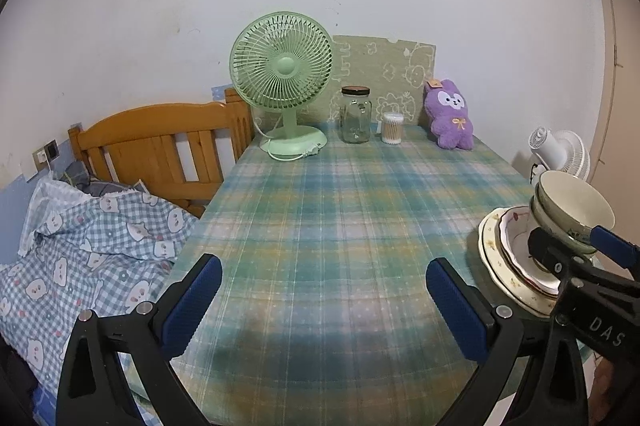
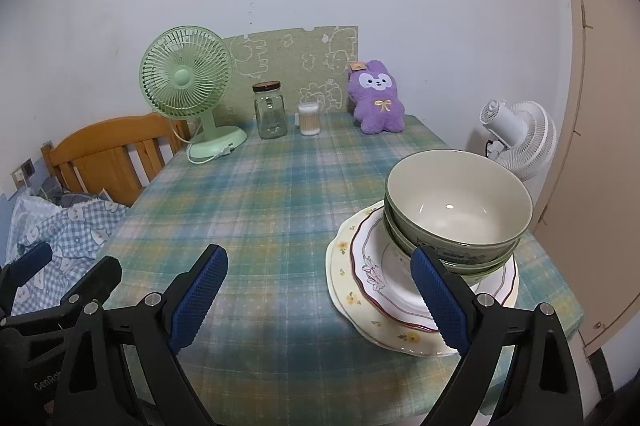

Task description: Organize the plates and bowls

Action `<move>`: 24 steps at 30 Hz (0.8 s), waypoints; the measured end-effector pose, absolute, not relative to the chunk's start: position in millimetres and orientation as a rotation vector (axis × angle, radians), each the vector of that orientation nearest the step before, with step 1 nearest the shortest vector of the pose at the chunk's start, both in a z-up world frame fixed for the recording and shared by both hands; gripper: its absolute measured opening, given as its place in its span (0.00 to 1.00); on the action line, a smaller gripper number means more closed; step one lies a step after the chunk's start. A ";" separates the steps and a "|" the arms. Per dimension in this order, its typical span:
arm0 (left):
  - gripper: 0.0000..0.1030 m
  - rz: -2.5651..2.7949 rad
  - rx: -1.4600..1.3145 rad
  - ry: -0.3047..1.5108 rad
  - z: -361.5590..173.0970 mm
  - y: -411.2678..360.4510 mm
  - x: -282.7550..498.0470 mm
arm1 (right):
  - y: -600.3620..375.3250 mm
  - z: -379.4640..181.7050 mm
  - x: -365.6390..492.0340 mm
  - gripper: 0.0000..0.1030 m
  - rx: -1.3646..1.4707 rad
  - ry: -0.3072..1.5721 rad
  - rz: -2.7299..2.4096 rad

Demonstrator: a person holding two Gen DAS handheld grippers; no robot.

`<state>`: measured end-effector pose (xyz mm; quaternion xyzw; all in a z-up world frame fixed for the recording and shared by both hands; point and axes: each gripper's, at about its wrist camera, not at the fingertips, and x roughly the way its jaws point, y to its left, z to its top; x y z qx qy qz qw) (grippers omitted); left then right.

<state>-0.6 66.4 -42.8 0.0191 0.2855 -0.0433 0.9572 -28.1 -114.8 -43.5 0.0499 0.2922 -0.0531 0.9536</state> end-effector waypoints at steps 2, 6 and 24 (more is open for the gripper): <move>1.00 -0.091 0.044 0.573 -40.7 64.7 -0.6 | -114.5 -42.6 -27.5 0.92 0.101 0.594 -0.110; 1.00 -0.091 0.046 0.564 -37.7 64.1 -0.8 | -116.0 -40.6 -26.7 0.92 0.106 0.594 -0.114; 1.00 -0.088 0.036 0.558 -29.1 62.5 1.8 | -118.3 -34.4 -29.6 0.92 0.097 0.589 -0.123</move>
